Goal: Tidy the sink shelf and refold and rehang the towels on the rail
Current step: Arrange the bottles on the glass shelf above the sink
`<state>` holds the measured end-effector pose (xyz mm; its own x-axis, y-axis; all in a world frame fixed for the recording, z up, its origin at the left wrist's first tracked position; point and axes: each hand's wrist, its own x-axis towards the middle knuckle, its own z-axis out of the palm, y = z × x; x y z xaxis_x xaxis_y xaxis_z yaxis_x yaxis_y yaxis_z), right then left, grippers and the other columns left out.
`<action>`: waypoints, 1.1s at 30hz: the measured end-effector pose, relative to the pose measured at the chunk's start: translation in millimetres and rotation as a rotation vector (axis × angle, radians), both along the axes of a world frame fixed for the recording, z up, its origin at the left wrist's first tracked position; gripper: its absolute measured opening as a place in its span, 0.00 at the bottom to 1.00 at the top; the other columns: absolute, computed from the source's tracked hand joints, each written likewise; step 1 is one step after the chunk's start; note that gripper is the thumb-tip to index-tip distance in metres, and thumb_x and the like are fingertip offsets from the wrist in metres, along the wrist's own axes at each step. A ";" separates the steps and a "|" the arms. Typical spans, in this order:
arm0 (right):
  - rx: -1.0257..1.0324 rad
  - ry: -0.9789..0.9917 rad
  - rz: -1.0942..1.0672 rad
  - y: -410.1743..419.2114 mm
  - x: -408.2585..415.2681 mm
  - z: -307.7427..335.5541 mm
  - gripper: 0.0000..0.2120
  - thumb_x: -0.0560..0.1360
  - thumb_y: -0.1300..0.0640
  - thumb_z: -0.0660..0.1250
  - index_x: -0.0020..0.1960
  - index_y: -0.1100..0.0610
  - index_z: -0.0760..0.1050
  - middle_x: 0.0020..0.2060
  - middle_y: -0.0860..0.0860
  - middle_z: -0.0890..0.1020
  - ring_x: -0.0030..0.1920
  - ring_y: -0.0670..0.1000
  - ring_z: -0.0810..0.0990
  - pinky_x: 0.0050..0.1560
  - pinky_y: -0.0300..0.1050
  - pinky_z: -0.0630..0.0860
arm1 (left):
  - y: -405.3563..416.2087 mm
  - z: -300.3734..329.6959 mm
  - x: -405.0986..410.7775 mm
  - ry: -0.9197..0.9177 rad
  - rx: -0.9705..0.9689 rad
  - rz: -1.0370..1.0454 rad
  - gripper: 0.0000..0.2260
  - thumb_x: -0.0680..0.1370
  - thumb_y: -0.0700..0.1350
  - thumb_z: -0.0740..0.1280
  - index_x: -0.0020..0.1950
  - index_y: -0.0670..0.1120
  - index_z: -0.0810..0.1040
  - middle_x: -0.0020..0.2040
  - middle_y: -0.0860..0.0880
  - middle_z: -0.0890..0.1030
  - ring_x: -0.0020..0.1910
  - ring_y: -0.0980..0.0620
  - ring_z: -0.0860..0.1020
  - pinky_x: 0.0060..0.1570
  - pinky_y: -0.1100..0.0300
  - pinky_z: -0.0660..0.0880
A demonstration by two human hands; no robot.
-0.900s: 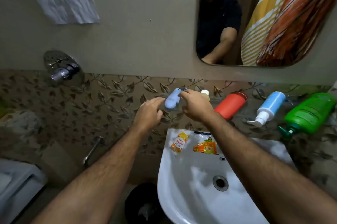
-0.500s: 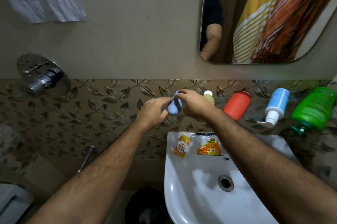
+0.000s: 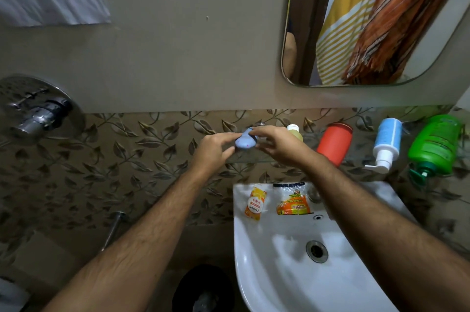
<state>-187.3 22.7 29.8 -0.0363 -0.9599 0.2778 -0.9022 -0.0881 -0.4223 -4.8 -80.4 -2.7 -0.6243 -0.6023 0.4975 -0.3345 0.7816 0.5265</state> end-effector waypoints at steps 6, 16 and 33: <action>-0.091 -0.215 -0.072 -1.2 2.7 4.6 0.09 0.79 0.60 0.65 0.57 0.58 0.81 0.47 0.50 0.84 0.46 0.48 0.81 0.46 0.38 0.75 | 1.5 13.7 -9.2 0.179 0.199 0.009 0.11 0.74 0.42 0.74 0.56 0.45 0.84 0.48 0.50 0.85 0.47 0.56 0.82 0.51 0.58 0.80; -0.068 -0.369 -0.151 -1.4 9.0 0.3 0.09 0.79 0.62 0.66 0.58 0.58 0.79 0.45 0.49 0.84 0.44 0.45 0.84 0.41 0.30 0.77 | 9.1 21.6 -10.6 0.148 0.254 0.040 0.14 0.75 0.47 0.73 0.59 0.45 0.82 0.49 0.53 0.83 0.47 0.58 0.80 0.48 0.67 0.76; -0.062 -0.276 -0.234 -2.4 12.3 -0.1 0.13 0.77 0.61 0.68 0.61 0.56 0.78 0.53 0.52 0.84 0.51 0.48 0.82 0.51 0.43 0.79 | 15.9 17.6 -12.0 0.149 0.291 0.082 0.20 0.73 0.43 0.74 0.65 0.47 0.78 0.52 0.51 0.84 0.50 0.57 0.81 0.53 0.59 0.79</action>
<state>-175.0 20.3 29.7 -0.3346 -0.8985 0.2843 -0.7534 0.0739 -0.6534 -16.8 -64.5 14.9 -0.5012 -0.7778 0.3792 -0.2928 0.5647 0.7716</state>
